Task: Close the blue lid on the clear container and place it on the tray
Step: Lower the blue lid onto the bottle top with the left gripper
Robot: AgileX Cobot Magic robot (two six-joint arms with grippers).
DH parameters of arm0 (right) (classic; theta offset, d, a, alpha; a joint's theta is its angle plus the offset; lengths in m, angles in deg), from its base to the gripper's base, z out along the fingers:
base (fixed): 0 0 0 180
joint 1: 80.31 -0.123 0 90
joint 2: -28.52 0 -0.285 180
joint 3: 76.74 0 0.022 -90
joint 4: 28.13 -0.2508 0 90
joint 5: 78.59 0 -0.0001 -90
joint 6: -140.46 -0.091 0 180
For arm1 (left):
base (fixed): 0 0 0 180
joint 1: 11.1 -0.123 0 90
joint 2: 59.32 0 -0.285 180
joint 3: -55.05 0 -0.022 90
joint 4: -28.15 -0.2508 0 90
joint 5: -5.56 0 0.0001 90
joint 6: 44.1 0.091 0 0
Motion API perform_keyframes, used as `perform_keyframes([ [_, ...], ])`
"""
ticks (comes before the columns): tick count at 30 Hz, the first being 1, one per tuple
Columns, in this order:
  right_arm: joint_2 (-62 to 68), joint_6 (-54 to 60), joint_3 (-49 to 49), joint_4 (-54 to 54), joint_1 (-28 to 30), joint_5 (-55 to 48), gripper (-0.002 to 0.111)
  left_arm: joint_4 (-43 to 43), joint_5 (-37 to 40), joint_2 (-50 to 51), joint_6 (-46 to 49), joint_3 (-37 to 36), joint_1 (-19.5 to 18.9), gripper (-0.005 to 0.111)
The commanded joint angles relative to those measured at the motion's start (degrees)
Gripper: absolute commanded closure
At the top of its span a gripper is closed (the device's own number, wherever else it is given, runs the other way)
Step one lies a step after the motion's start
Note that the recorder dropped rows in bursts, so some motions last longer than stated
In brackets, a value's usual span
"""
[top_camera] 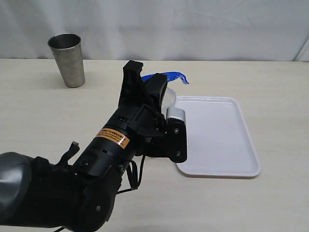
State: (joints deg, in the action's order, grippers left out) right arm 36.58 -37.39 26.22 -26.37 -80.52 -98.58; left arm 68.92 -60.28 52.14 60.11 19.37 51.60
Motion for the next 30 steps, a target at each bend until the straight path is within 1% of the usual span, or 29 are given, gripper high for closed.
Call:
perform_keyframes([
  [1, -0.3, -0.1, -0.2, 0.0, 0.2, 0.4, 0.104, 1.5, 0.5, -0.2, -0.4, -0.1, 0.3, 0.107],
  [7, -0.3, -0.1, -0.2, 0.0, 0.2, 0.4, 0.104, 4.0, 5.9, -0.2, 0.8, -0.1, 0.3, 0.107],
  [24, -0.3, -0.1, -0.2, 0.0, 0.2, 0.4, 0.104, 5.0, 7.3, -0.2, 0.9, -0.1, 0.6, 0.107],
  [30, -0.3, -0.1, -0.2, 0.0, 0.2, 0.4, 0.104, 6.9, 10.4, -0.2, 4.9, -0.1, 0.6, 0.107],
])
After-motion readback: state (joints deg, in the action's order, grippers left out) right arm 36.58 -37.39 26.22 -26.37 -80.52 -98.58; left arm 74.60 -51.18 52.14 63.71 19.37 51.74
